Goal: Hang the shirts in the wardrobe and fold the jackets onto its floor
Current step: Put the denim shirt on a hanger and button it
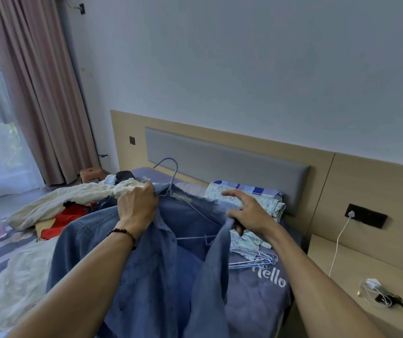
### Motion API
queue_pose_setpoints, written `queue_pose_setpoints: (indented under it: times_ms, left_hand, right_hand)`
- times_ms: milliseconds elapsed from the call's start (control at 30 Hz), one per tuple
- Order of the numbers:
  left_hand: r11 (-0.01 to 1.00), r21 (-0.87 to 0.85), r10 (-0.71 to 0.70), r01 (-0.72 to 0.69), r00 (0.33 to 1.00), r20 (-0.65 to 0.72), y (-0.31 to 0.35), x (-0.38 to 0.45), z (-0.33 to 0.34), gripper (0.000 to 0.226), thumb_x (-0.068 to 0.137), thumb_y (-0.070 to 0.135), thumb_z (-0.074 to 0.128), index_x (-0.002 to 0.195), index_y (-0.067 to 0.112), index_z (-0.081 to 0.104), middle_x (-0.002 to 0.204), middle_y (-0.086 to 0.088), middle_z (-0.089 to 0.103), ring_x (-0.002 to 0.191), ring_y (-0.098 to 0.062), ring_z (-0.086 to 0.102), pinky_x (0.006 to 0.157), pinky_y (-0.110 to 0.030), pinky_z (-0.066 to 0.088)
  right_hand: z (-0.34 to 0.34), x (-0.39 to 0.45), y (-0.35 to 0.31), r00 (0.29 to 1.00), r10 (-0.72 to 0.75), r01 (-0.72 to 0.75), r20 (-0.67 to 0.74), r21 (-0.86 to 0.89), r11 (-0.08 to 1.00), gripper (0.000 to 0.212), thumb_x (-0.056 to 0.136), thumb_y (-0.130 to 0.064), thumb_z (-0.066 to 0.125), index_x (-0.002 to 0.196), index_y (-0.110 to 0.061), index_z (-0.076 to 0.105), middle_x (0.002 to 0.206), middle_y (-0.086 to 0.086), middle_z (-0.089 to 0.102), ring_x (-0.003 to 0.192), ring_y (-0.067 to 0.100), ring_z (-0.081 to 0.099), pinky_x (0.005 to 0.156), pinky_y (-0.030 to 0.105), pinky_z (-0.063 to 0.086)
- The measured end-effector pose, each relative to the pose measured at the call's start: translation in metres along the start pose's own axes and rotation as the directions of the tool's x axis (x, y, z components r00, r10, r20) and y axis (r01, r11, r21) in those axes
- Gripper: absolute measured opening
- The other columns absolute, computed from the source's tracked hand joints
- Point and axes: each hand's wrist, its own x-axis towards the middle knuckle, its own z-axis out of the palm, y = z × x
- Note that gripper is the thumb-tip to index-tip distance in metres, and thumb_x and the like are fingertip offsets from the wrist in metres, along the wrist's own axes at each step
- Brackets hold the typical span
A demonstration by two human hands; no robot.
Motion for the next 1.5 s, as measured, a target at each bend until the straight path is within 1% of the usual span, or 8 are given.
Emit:
queue_pose_setpoints:
  times_ms: [200, 433, 633, 867, 1067, 1167, 1333, 1500]
  left_hand:
    - [0.993, -0.114, 0.044, -0.040, 0.998, 0.034, 0.035, 0.004, -0.008, 0.032, 0.101, 0.036, 0.044, 0.095, 0.008, 0.059, 0.092, -0.016, 0.068, 0.083, -0.036, 0.063, 0.064, -0.036, 0.035]
    - [0.960, -0.280, 0.038, -0.029, 0.999, 0.029, 0.031, 0.012, -0.021, 0.028, 0.101, 0.035, 0.045, 0.086, 0.012, 0.052, 0.085, -0.018, 0.068, 0.076, -0.039, 0.063, 0.060, -0.036, 0.037]
    - [0.916, -0.367, 0.194, -0.163, 0.980, 0.050, 0.030, 0.009, -0.022, 0.024, 0.088, 0.038, 0.039, 0.076, 0.018, 0.043, 0.074, -0.015, 0.065, 0.067, -0.037, 0.060, 0.059, -0.044, 0.047]
    - [0.961, -0.242, 0.153, -0.132, 0.986, 0.067, 0.019, 0.001, -0.016, 0.024, 0.096, 0.029, 0.049, 0.103, 0.012, 0.063, 0.107, -0.010, 0.055, 0.098, -0.031, 0.054, 0.079, -0.039, 0.042]
    - [0.965, -0.186, -0.094, 0.183, 0.909, 0.406, 0.015, -0.035, -0.002, 0.029, 0.085, 0.020, 0.056, 0.112, 0.016, 0.048, 0.104, -0.011, 0.062, 0.091, -0.034, 0.060, 0.067, -0.036, 0.046]
    - [0.694, -0.568, -0.192, 0.442, 0.874, 0.446, 0.017, -0.026, -0.007, 0.044, 0.084, 0.012, 0.062, 0.125, 0.019, 0.046, 0.103, -0.010, 0.058, 0.077, -0.021, 0.059, 0.058, -0.027, 0.048]
    - [0.448, -0.856, 0.121, 0.258, 0.931, 0.344, 0.054, -0.003, -0.034, 0.048, 0.084, 0.001, 0.065, 0.116, 0.032, 0.049, 0.064, -0.020, 0.052, 0.054, -0.027, 0.058, 0.056, -0.044, 0.060]
    - [0.545, -0.805, 0.253, 0.235, 0.870, 0.424, 0.064, -0.006, -0.034, 0.035, 0.075, -0.010, 0.064, 0.091, 0.019, 0.072, 0.064, -0.003, 0.067, 0.060, -0.015, 0.065, 0.071, -0.038, 0.061]
  right_hand:
    - [0.022, 0.002, -0.037, 0.981, -0.116, 0.155, 0.155, -0.268, 0.951, 0.038, 0.085, -0.001, 0.061, 0.120, -0.014, 0.069, 0.080, -0.009, 0.070, 0.071, -0.001, 0.063, 0.067, 0.011, 0.045]
    - [0.021, 0.013, -0.031, 0.900, -0.436, 0.233, -0.004, -0.841, 0.488, 0.022, 0.095, -0.028, 0.058, 0.110, -0.021, 0.074, 0.115, 0.003, 0.055, 0.115, 0.026, 0.044, 0.093, 0.039, 0.041]
    - [0.021, 0.020, -0.036, 0.953, -0.203, 0.299, 0.223, -0.615, 0.730, 0.013, 0.095, -0.023, 0.062, 0.097, -0.016, 0.073, 0.102, 0.003, 0.068, 0.093, 0.021, 0.060, 0.084, 0.035, 0.049]
    - [0.027, 0.021, -0.043, 0.935, -0.349, 0.346, 0.063, -0.370, 0.862, 0.018, 0.095, -0.015, 0.061, 0.079, -0.008, 0.063, 0.075, 0.005, 0.063, 0.070, 0.016, 0.056, 0.067, 0.027, 0.042]
    - [0.025, 0.024, -0.046, 0.918, -0.397, 0.363, 0.014, -0.432, 0.825, 0.010, 0.092, -0.013, 0.066, 0.086, -0.006, 0.071, 0.080, 0.005, 0.069, 0.074, 0.016, 0.060, 0.061, 0.011, 0.039]
    - [0.018, 0.029, -0.039, 0.948, -0.319, 0.278, -0.008, -0.470, 0.837, 0.011, 0.091, -0.015, 0.067, 0.083, -0.008, 0.073, 0.078, 0.002, 0.067, 0.071, 0.012, 0.058, 0.061, 0.015, 0.039]
    - [0.019, 0.031, -0.033, 0.977, -0.214, 0.208, 0.009, -0.269, 0.940, 0.024, 0.092, -0.016, 0.066, 0.068, -0.014, 0.069, 0.065, 0.003, 0.064, 0.062, 0.008, 0.053, 0.061, 0.025, 0.042]
    - [0.015, 0.025, -0.034, 0.985, -0.173, 0.173, 0.000, -0.034, 0.984, 0.043, 0.093, -0.013, 0.065, 0.052, -0.024, 0.065, 0.056, -0.014, 0.058, 0.054, -0.001, 0.050, 0.057, 0.016, 0.041]
